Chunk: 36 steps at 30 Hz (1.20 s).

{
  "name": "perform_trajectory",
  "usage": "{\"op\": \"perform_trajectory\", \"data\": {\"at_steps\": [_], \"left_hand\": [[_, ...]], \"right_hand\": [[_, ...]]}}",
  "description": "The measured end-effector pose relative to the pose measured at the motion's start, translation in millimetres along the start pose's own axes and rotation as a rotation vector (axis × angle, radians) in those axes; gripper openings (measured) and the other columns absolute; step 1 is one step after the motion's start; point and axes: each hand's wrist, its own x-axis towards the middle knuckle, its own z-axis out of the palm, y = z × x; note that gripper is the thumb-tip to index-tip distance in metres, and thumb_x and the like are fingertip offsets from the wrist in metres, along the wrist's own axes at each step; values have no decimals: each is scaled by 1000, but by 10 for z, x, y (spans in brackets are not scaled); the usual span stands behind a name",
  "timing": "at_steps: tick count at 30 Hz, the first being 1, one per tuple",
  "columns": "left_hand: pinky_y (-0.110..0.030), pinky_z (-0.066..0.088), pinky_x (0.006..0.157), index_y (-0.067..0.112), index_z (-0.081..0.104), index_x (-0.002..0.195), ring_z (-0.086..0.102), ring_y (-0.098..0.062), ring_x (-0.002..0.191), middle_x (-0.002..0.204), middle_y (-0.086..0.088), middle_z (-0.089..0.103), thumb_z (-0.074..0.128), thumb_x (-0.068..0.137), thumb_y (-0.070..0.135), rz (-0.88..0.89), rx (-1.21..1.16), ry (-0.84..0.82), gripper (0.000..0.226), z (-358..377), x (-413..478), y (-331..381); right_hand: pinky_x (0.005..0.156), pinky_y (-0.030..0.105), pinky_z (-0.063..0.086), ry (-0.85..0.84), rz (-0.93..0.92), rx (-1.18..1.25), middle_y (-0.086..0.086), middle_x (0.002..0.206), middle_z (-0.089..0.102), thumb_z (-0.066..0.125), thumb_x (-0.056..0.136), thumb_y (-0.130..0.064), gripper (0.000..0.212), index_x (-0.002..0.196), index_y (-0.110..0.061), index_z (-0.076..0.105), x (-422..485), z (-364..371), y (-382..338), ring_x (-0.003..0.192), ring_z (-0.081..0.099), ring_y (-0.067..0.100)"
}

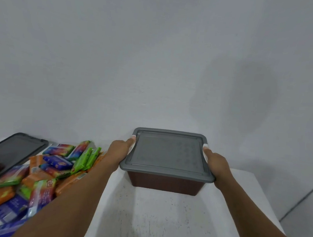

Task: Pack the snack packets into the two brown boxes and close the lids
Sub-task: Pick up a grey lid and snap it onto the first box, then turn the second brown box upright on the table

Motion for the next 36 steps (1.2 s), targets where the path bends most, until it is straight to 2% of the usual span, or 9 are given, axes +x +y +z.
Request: {"op": "perform_trajectory", "data": {"at_steps": [2,5,7,12,15,19,23,26,36], "left_hand": [[-45,55,84,10,65,89,65,-28,90,94,-8,68,59,91,57,70,73,46,48,-46,-58,14],[-34,49,71,18,62,89,65,-22,92,91,4,66,64,92,42,234,144,129,24,-186,-211,136],[-34,49,76,21,63,91,64,-17,90,91,8,66,65,94,33,375,176,137,12,-315,-279,262],[-41,58,74,25,66,87,68,-22,76,82,0,69,64,95,25,609,182,33,8,-697,-506,505],[-45,59,73,24,68,87,65,-27,72,77,-5,69,65,94,21,724,184,-18,8,-969,-628,558],[-45,57,70,25,69,89,61,-31,71,75,-8,67,66,96,23,816,237,-61,8,-1503,-690,495],[-27,48,60,24,69,91,51,-10,57,69,-1,64,66,97,23,873,317,-36,7,-2238,-690,381],[-20,45,58,23,70,93,50,-6,57,67,5,63,67,97,24,885,380,15,5,-2869,-683,251],[-26,49,64,26,72,86,57,-7,62,70,4,67,69,93,22,725,492,143,9,-4777,-742,-527]], "right_hand": [[78,43,47,141,-106,-44,21,103,67,46,102,-47,56,106,6,63,-59,-2,-11,90,63,31],[81,33,45,340,-351,-78,3,103,68,51,101,-37,24,105,-17,64,-209,-7,-83,94,64,23],[84,32,48,376,-526,-123,0,109,69,53,101,-35,21,108,-23,68,-320,50,-190,98,64,21],[81,8,40,245,-752,-46,-9,108,68,59,100,-28,18,110,-23,73,-717,407,-596,94,59,3],[74,2,41,176,-817,1,-12,101,69,62,98,-28,13,104,-27,73,-943,753,-780,91,60,-2],[70,4,42,113,-888,66,-11,94,72,66,95,-21,11,98,-28,74,-1237,1301,-979,81,60,1],[67,13,47,37,-881,150,-6,89,72,69,94,-19,9,96,-23,77,-1561,1987,-1122,74,60,9],[66,8,43,-32,-916,144,-9,92,72,69,94,-20,10,96,-27,76,-1837,2549,-1241,77,58,3],[67,11,47,-344,-918,121,-10,92,73,70,93,-21,8,94,-25,77,-2840,4271,-1404,76,60,3]]}}
